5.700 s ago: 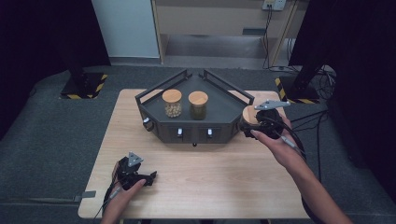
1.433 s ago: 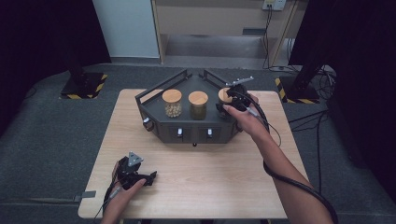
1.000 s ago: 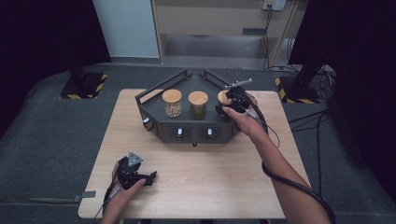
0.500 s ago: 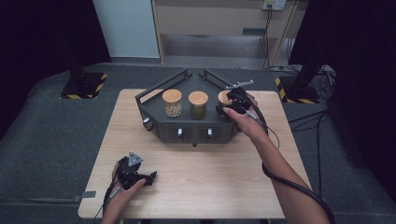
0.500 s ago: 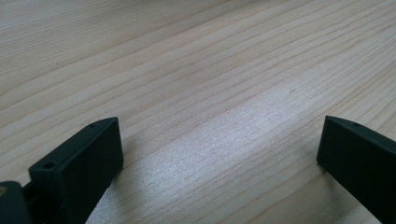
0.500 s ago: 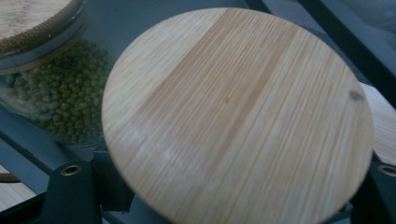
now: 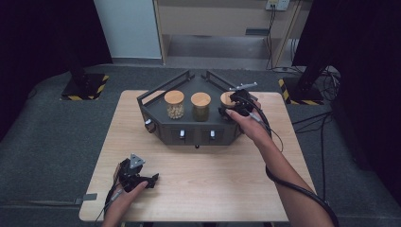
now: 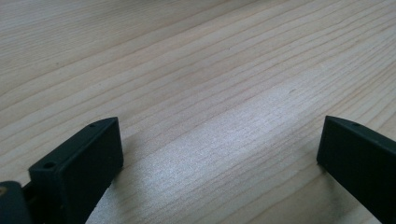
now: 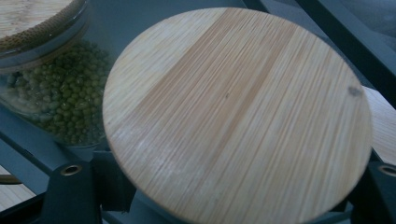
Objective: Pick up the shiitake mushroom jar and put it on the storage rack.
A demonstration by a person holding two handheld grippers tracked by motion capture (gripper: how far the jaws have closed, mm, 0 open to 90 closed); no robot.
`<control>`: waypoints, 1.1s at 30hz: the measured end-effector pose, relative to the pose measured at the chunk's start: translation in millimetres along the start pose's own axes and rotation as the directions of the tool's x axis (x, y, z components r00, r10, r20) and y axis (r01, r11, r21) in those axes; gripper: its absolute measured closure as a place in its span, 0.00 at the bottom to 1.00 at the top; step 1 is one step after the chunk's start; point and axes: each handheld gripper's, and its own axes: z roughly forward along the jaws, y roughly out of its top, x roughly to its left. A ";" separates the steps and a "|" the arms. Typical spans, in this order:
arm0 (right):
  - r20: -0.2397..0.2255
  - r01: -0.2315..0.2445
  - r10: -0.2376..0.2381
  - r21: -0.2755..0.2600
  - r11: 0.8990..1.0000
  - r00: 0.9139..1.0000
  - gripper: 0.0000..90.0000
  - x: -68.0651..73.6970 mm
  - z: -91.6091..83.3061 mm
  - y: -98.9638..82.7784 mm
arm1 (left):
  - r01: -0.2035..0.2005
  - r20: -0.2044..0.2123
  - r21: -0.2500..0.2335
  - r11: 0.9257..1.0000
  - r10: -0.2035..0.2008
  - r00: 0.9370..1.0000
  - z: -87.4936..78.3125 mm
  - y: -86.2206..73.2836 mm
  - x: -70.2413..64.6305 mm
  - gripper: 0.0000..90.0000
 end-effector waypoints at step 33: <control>0.012 0.008 -0.007 -0.093 0.996 1.000 0.03 -1.9 -46.1 -29.8 | -0.002 0.000 0.002 1.000 0.002 1.000 -0.1 0.3 0.0 0.00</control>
